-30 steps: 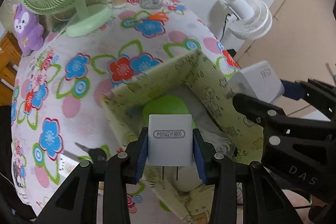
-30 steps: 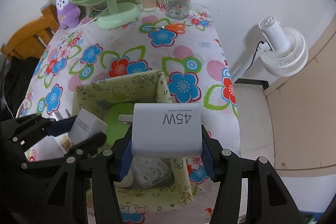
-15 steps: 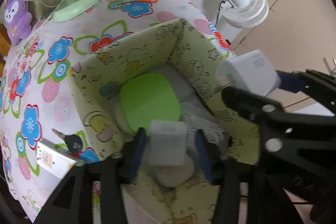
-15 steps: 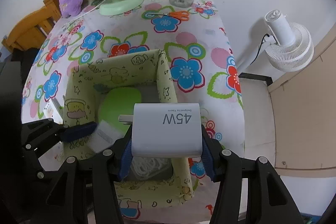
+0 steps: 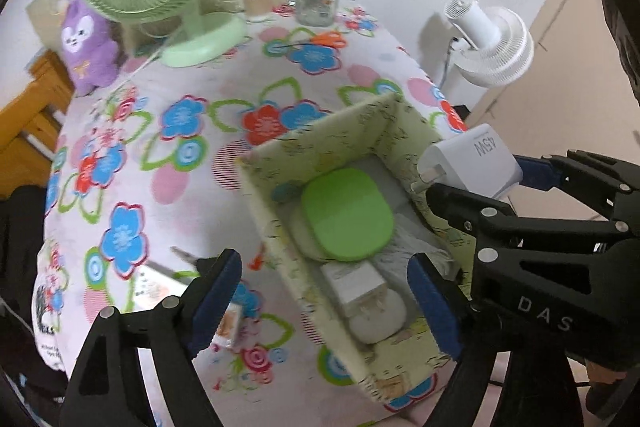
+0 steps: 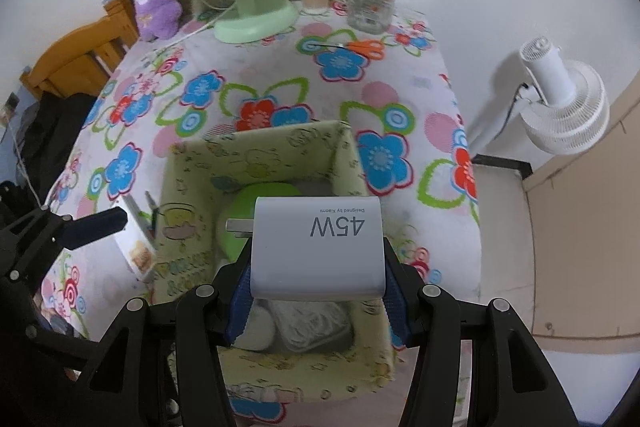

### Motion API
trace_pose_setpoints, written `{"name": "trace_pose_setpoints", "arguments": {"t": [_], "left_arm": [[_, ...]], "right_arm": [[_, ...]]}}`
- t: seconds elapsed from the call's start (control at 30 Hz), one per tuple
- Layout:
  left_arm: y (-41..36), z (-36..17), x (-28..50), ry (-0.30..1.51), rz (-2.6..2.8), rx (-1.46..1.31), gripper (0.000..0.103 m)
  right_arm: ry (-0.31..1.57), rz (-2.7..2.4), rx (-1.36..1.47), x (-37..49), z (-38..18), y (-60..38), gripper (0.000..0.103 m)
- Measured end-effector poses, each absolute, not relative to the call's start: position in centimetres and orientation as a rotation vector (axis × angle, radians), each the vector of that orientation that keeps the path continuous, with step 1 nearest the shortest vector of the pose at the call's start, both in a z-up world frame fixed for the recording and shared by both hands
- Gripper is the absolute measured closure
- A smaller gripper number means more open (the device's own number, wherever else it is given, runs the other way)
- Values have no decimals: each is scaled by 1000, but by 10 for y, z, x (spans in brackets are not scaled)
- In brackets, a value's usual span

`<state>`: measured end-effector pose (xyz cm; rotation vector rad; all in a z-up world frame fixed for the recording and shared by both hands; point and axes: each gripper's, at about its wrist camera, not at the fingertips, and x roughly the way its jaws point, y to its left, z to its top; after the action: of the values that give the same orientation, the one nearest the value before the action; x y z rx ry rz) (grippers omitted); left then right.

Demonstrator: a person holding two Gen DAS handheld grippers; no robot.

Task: Organize rigid objects
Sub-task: 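Lower the larger white charger into the storage box and open the right tool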

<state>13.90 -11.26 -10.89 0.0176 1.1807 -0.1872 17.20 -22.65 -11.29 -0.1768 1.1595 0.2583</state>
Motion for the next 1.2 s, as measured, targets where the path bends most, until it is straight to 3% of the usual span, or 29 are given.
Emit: {"name": "trace_pose_setpoints", "arguments": {"t": [1.03, 1.13, 1.2], "left_arm": [[-90, -156, 146, 1320, -131, -26, 14], [-88, -157, 148, 1329, -144, -25, 14], [-87, -157, 149, 1333, -151, -22, 14]], "right_arm": [[1318, 368, -251, 202, -192, -177, 45], [1318, 377, -223, 201, -191, -177, 42], [1305, 377, -217, 200, -188, -177, 34]]}}
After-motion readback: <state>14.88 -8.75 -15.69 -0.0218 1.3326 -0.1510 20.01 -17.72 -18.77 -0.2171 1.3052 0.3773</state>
